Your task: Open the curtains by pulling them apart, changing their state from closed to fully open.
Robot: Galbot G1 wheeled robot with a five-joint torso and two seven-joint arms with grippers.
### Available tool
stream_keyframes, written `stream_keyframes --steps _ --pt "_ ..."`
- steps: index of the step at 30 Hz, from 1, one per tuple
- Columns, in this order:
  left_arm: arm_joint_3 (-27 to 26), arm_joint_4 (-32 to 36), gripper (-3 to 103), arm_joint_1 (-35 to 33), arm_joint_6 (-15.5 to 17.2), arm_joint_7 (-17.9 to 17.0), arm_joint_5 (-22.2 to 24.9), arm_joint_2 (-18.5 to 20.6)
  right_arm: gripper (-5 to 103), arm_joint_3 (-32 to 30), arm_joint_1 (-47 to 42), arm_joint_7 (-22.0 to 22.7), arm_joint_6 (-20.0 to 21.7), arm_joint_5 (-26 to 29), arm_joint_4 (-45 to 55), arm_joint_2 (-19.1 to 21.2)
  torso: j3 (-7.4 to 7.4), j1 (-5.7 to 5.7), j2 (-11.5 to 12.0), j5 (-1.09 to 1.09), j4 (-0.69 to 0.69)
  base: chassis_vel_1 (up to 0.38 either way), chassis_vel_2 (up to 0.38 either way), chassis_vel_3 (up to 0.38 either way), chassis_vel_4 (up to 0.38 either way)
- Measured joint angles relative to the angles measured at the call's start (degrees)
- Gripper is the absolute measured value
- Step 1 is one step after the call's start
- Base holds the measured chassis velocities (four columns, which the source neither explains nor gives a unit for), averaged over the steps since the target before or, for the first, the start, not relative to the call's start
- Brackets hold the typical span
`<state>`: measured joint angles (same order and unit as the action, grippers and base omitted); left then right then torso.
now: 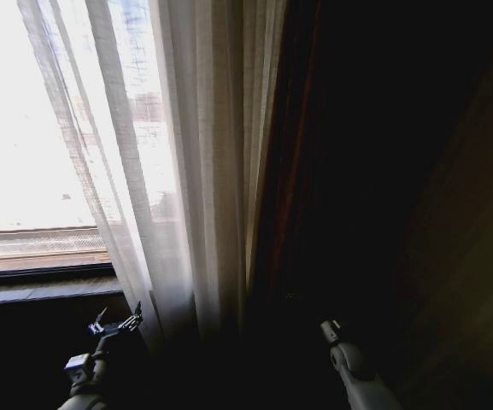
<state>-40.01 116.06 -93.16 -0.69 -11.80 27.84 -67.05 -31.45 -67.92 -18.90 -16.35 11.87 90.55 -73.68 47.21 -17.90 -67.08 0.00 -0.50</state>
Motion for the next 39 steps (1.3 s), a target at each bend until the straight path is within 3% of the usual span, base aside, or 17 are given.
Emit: stream_keyframes --steps 15,39 --pt "0.0 0.0 100 0.0 0.0 0.0 0.0 0.0 100 1.0 0.3 -0.4 0.0 -0.4 0.1 -0.6 0.00 0.00 0.0 -0.01 0.00 0.114 0.103 -0.118 -0.120" --pt "0.0 0.0 100 0.0 0.0 0.0 0.0 0.0 100 0.0 -2.7 -1.5 -0.3 0.1 2.4 -0.1 0.00 0.00 0.0 0.00 -0.01 0.332 0.341 -0.346 -0.332"
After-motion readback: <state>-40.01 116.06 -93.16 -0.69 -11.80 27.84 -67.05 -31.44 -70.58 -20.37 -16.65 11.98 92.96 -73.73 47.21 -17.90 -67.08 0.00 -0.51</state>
